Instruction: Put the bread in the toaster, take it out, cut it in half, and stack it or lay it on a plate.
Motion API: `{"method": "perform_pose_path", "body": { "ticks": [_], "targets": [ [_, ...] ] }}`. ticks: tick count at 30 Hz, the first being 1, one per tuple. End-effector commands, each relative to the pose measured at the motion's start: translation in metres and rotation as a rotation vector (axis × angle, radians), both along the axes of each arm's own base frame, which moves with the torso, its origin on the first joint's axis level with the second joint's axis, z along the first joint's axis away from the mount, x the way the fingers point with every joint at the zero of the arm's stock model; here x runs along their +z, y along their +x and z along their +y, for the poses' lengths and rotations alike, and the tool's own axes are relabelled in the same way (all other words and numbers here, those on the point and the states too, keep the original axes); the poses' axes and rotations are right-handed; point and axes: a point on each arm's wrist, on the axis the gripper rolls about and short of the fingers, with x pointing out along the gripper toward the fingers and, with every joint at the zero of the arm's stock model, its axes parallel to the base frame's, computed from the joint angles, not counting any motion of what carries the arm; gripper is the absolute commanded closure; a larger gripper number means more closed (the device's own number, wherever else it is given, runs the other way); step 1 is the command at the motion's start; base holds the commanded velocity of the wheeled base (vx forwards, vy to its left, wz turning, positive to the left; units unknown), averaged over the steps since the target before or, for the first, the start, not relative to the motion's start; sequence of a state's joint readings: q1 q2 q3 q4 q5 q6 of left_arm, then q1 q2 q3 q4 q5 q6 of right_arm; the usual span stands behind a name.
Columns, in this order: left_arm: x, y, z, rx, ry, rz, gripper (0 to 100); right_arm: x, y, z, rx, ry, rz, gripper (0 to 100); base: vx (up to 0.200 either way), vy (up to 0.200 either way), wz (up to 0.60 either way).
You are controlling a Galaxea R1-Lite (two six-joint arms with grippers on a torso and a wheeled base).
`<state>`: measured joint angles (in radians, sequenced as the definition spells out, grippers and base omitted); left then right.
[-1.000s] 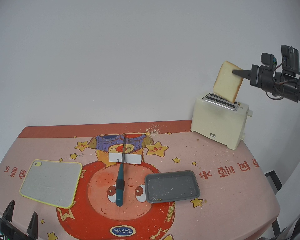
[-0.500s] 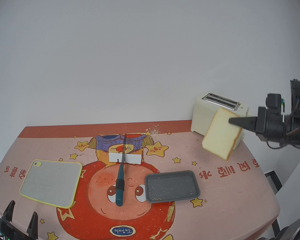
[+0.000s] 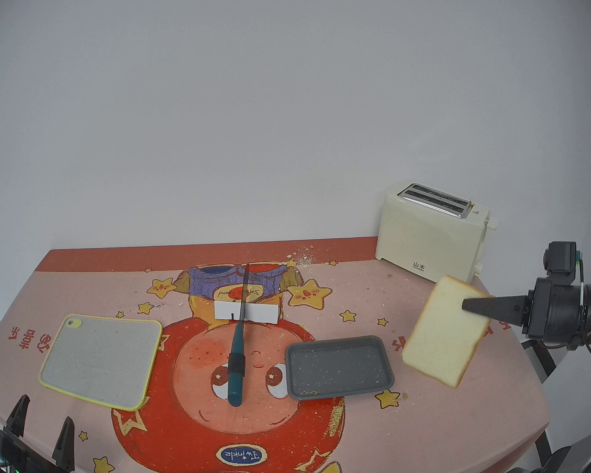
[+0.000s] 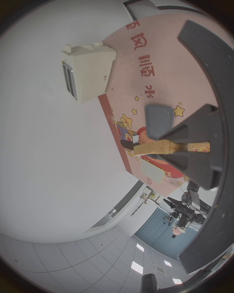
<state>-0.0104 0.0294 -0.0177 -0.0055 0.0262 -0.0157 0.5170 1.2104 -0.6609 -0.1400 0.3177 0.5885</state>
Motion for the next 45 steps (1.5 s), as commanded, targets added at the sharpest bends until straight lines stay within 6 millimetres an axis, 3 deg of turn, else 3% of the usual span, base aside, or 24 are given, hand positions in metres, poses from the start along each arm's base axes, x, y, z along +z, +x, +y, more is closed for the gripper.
{"method": "perform_pose_path", "body": {
  "ticks": [1, 8, 22, 45],
  "targets": [
    [-0.005, 0.001, 0.000, 0.000, 0.001, 0.017, 0, -0.010, 0.002, 0.016, 0.069, -0.025, 0.047, 100, 0.000, 0.000, 0.00],
    [-0.005, 0.001, 0.000, 0.001, -0.004, 0.017, 0, -0.010, -0.010, 0.034, 0.148, 0.016, 0.111, 100, 0.000, 0.200, 0.00],
    [-0.005, 0.001, 0.000, 0.001, -0.004, 0.018, 0, -0.001, -0.009, 0.044, 0.153, 0.136, 0.105, 100, 0.000, 0.200, 0.00],
    [-0.005, 0.001, 0.000, 0.001, -0.004, 0.017, 0, -0.024, -0.012, 0.066, 0.231, 0.107, 0.142, 100, 0.000, 0.200, 0.00]
  ]
}}
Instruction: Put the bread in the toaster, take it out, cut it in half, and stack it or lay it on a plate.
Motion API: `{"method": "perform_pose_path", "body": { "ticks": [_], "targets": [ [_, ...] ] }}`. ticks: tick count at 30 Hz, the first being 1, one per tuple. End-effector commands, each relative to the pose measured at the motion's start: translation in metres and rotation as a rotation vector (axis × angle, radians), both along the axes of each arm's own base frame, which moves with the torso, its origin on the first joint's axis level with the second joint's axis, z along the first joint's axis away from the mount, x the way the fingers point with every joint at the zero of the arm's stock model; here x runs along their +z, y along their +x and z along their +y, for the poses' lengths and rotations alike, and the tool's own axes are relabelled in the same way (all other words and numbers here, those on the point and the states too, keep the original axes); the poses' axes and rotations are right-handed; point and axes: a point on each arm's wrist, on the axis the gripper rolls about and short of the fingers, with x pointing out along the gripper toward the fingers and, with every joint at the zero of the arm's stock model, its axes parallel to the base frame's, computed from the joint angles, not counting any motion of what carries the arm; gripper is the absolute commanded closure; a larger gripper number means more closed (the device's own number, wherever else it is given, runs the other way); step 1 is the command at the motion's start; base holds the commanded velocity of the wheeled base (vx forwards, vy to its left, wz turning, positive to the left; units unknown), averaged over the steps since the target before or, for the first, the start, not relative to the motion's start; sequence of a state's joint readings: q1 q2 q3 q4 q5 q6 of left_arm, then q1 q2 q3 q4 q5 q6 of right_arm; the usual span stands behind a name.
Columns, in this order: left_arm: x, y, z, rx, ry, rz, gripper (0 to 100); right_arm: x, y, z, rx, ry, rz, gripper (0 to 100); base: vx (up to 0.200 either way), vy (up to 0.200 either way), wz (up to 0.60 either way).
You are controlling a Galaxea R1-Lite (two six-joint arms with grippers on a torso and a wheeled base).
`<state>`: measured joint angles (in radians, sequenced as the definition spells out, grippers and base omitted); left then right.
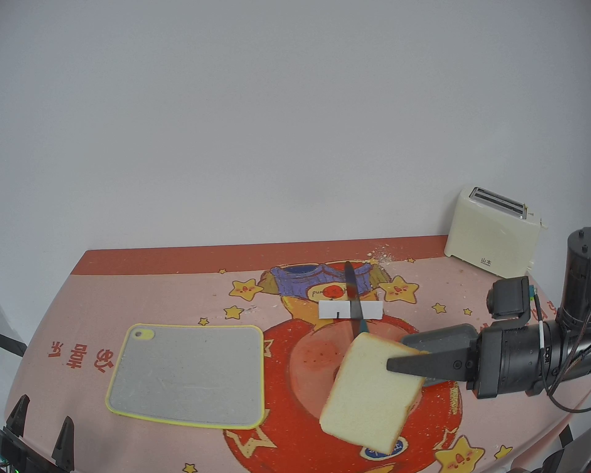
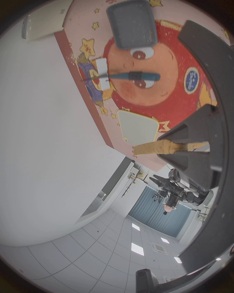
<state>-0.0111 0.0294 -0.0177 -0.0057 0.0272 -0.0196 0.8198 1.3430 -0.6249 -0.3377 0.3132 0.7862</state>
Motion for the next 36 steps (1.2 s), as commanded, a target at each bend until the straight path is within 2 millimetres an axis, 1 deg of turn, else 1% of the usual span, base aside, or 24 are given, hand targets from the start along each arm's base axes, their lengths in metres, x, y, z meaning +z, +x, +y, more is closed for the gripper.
{"method": "perform_pose_path", "body": {
  "ticks": [1, 6, 13, 15, 18, 21, 28, 30, 31, 33, 35, 36],
  "targets": [
    [-0.005, 0.001, 0.000, 0.001, 0.000, 0.017, 0, -0.011, 0.004, 0.005, 0.004, -0.002, 0.002, 100, 0.000, 0.200, 0.00],
    [-0.005, 0.001, 0.000, 0.001, 0.000, 0.017, 0, -0.023, 0.009, 0.014, -0.001, 0.000, -0.009, 100, 0.000, 0.200, 0.00],
    [-0.005, 0.001, 0.000, 0.001, 0.000, 0.019, 0, -0.032, 0.010, 0.028, -0.024, 0.014, 0.006, 100, 0.000, 0.200, 0.00],
    [-0.005, 0.001, 0.000, 0.001, 0.000, 0.017, 0, -0.033, 0.010, 0.030, -0.024, 0.025, 0.016, 100, 0.000, 0.200, 0.00],
    [-0.005, 0.001, 0.000, 0.001, 0.000, 0.019, 0, -0.031, 0.011, 0.036, -0.034, 0.089, 0.050, 100, 0.000, 0.200, 0.00],
    [-0.005, 0.001, 0.000, 0.001, 0.000, 0.019, 0, -0.029, 0.011, 0.038, -0.044, 0.135, 0.067, 100, 0.000, 0.000, 0.00],
    [-0.005, 0.001, 0.000, 0.001, 0.000, 0.019, 0, -0.030, 0.012, 0.036, -0.072, 0.193, 0.128, 100, 0.000, 0.000, 0.00],
    [-0.005, 0.001, 0.000, 0.001, 0.000, 0.019, 0, -0.037, 0.013, 0.040, -0.080, 0.180, 0.158, 100, 0.000, 0.000, 0.00],
    [-0.005, 0.001, 0.000, 0.001, 0.000, 0.017, 0, -0.044, 0.014, 0.042, -0.103, 0.163, 0.188, 100, 0.000, 0.000, 0.00],
    [-0.005, 0.001, 0.000, 0.001, 0.000, 0.019, 0, -0.049, 0.013, 0.042, -0.139, 0.157, 0.212, 100, 0.000, 0.000, 0.00],
    [-0.005, 0.001, 0.000, 0.001, 0.000, 0.017, 0, -0.051, 0.017, 0.042, -0.174, 0.166, 0.219, 100, 0.000, 0.000, 0.00],
    [-0.005, 0.001, 0.000, 0.001, 0.000, 0.017, 0, -0.055, 0.022, 0.046, -0.199, 0.177, 0.222, 100, 0.000, 0.000, 0.00]
  ]
}}
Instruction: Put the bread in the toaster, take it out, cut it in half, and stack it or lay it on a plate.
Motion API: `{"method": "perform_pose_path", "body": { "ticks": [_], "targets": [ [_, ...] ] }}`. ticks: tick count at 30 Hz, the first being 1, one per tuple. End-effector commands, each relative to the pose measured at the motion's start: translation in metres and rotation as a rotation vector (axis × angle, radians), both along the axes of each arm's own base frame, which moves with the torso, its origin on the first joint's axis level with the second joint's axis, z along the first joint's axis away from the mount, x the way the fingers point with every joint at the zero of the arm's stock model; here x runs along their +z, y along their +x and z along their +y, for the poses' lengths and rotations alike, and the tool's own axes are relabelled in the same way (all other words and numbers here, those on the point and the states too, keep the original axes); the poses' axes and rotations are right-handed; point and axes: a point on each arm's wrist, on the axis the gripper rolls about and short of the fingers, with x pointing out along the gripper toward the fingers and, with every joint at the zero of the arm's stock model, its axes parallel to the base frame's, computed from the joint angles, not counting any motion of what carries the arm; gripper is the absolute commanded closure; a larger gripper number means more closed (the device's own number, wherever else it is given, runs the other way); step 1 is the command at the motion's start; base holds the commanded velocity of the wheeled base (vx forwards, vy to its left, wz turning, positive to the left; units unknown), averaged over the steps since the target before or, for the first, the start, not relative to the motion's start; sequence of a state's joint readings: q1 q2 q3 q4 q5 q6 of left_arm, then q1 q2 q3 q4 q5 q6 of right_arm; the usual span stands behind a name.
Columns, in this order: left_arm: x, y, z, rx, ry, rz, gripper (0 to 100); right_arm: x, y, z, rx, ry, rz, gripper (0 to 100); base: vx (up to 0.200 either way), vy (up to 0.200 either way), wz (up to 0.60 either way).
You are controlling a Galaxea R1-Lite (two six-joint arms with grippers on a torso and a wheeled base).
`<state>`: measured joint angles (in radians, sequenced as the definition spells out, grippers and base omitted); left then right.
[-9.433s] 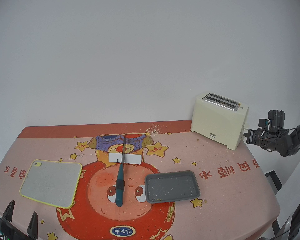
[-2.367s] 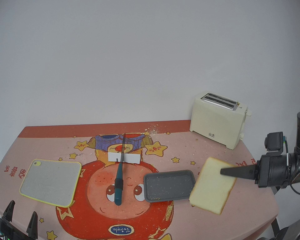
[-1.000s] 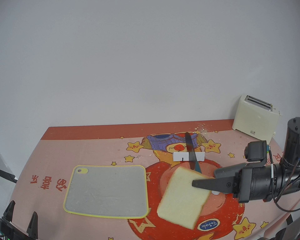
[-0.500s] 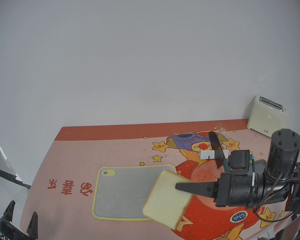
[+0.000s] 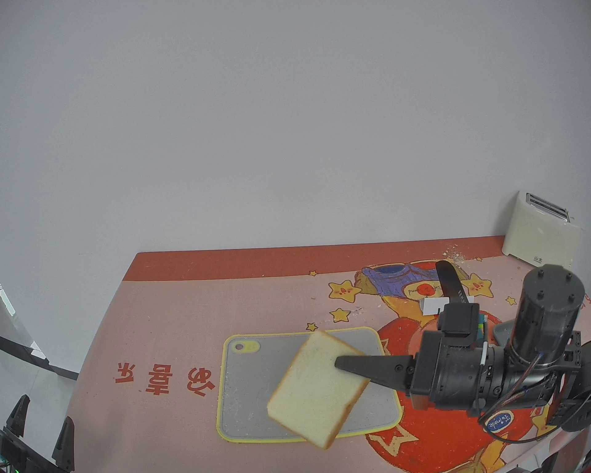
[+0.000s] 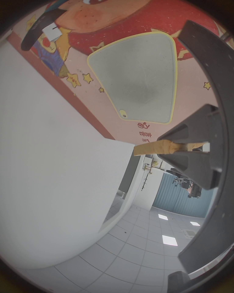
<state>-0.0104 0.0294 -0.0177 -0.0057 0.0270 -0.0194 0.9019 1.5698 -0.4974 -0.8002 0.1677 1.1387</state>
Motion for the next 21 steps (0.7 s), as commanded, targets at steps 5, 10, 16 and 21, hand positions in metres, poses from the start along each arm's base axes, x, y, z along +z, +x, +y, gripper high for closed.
{"method": "perform_pose_path", "body": {
  "ticks": [5, 10, 16, 21],
  "targets": [
    [-0.005, 0.001, 0.000, 0.000, 0.001, 0.017, 0, -0.022, 0.022, 0.013, -0.063, 0.016, 0.008, 100, -0.080, 0.000, 0.00],
    [-0.005, 0.001, 0.000, 0.000, 0.001, 0.017, 0, -0.036, 0.037, 0.029, -0.100, 0.059, 0.015, 100, -0.080, 0.000, 0.00],
    [-0.005, 0.001, 0.000, 0.000, 0.001, 0.017, 0, -0.044, 0.043, 0.036, -0.194, 0.088, 0.016, 100, 0.000, 0.000, 0.00],
    [-0.005, 0.001, 0.000, 0.000, 0.001, 0.017, 0, -0.073, 0.052, 0.041, -0.249, 0.006, 0.054, 100, 0.000, 0.000, 0.00]
  ]
}}
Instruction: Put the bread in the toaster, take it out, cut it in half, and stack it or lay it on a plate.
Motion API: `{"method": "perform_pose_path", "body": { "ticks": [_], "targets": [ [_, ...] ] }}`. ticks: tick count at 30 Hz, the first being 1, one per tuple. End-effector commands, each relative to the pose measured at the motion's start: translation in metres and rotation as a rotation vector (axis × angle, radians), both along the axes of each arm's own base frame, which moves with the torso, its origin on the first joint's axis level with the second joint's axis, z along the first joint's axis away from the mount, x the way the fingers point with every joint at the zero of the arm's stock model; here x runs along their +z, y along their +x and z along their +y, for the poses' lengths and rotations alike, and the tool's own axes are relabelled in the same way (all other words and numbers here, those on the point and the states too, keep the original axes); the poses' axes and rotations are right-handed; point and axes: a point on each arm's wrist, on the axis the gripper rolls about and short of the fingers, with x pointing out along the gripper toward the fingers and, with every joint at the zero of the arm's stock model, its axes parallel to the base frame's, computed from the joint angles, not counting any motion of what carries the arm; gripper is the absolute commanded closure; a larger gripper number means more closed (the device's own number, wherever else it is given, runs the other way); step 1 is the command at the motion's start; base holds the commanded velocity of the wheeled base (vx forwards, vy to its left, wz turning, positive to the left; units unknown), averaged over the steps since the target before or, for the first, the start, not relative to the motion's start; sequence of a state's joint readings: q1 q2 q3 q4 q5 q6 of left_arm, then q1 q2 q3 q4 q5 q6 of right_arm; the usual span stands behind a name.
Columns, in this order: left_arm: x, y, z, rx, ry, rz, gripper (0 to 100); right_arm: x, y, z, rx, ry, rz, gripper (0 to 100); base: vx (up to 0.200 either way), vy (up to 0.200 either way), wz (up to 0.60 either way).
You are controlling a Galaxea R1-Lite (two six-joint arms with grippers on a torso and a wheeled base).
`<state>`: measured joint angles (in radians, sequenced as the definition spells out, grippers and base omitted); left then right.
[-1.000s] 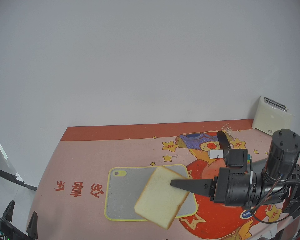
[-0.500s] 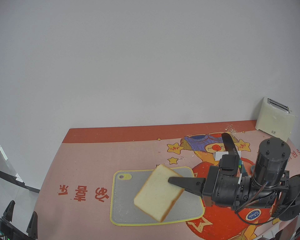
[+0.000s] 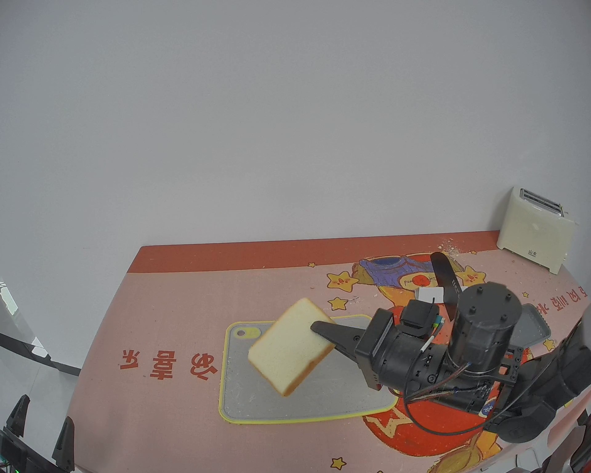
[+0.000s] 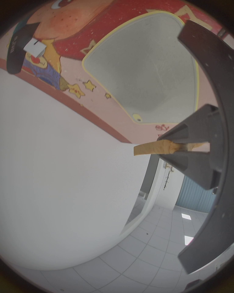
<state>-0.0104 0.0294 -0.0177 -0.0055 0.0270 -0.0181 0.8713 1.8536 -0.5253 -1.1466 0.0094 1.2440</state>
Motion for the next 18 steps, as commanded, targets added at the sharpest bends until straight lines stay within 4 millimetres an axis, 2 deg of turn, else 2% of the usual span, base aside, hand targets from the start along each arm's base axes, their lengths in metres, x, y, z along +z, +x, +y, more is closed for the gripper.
{"method": "perform_pose_path", "body": {
  "ticks": [1, 9, 18],
  "targets": [
    [-0.005, 0.001, 0.000, 0.000, 0.000, 0.018, 0, -0.042, 0.012, 0.010, -0.052, -0.105, 0.072, 100, 0.000, 0.000, 0.00],
    [-0.005, 0.001, 0.000, 0.000, 0.000, 0.017, 0, -0.064, 0.040, 0.001, -0.143, -0.114, 0.079, 100, 0.000, 0.000, 0.00],
    [-0.005, 0.001, 0.000, 0.000, 0.000, 0.018, 0, -0.068, 0.037, -0.006, -0.144, -0.133, 0.100, 100, 0.000, 0.000, 0.00]
  ]
}}
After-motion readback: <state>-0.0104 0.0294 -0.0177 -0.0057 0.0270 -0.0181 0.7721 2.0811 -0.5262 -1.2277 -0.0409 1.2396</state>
